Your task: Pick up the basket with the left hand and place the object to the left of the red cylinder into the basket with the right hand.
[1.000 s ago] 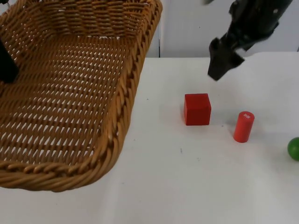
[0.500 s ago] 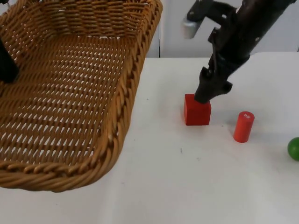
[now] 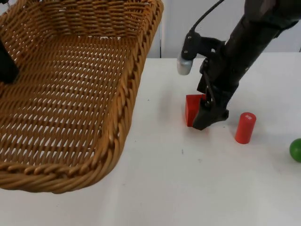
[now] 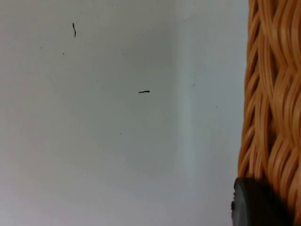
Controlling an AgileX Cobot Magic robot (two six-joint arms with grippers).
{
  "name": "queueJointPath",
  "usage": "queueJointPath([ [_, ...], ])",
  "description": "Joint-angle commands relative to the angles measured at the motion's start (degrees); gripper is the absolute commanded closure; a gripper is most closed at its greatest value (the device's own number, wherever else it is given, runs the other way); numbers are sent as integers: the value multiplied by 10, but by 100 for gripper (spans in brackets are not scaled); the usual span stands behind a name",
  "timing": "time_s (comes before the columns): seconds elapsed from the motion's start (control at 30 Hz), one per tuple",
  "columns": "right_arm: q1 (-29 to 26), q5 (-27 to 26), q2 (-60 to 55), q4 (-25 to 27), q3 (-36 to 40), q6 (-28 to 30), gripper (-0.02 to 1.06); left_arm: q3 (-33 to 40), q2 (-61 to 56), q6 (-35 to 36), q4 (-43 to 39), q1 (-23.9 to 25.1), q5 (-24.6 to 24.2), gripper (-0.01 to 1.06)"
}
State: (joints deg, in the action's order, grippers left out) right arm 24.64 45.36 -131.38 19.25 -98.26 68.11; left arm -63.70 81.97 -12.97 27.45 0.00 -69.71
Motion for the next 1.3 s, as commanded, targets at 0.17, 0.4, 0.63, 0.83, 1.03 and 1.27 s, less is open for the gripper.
queueJointPath([
  [0.17, -1, 42, -35, 9, -63, 19, -1, 1, -8, 0, 34, 0, -2, 105],
  [0.4, -1, 41, -45, -8, -79, 21, -1, 1, -8, 0, 39, 0, -2, 105],
  [0.63, -1, 25, -53, -26, -79, 34, -1, 1, -8, 0, 40, 0, -2, 105],
  [0.83, -1, 20, -70, -26, -79, 35, -1, 1, -8, 0, 40, 0, -2, 105],
  [1.03, -1, 22, -73, -26, -79, 35, -1, 1, -8, 0, 40, 0, -2, 105],
  [1.27, -1, 0, -73, -26, -79, 35, 17, 1, -8, 0, 40, 0, -2, 105],
])
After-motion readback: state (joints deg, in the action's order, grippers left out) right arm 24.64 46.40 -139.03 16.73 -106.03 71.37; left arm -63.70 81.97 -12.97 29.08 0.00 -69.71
